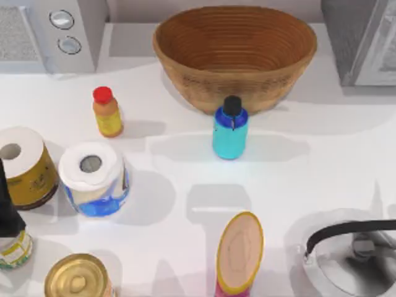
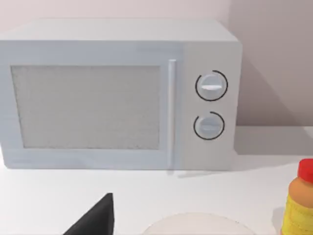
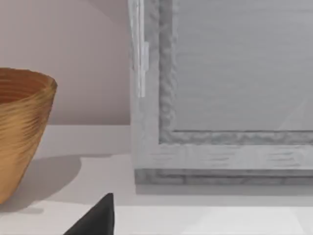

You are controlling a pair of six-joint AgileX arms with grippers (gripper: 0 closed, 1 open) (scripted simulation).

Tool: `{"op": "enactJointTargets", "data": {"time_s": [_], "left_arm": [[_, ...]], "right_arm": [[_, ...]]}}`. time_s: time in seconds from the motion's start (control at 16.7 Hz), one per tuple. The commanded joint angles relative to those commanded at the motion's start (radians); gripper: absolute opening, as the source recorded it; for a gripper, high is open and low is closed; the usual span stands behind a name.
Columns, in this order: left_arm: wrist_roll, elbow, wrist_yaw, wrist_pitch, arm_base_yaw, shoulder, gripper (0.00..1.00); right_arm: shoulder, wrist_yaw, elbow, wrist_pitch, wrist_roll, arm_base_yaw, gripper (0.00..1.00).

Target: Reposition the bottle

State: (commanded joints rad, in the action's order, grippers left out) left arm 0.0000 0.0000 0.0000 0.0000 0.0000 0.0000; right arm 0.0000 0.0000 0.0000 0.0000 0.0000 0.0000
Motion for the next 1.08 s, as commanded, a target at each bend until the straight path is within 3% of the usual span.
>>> {"op": "enactJointTargets", "data": {"time_s": [0.24,0.48,1.08], "left_arm": [[0.0,0.0,0.0,0.0,0.0,0.0,1.0],[0.0,0.0,0.0,0.0,0.0,0.0,1.0],[0.0,0.0,0.0,0.0,0.0,0.0,1.0]], "right_arm": [[0.031,-0.019,0.018,0.017,-0.007,0.015,1.0],[0.214,-0.104,0.119,0.116,-0.045,0.082,1.0],[1.149,-0.263,0.516,0.471,-0.131,0.3,1.0]]}}
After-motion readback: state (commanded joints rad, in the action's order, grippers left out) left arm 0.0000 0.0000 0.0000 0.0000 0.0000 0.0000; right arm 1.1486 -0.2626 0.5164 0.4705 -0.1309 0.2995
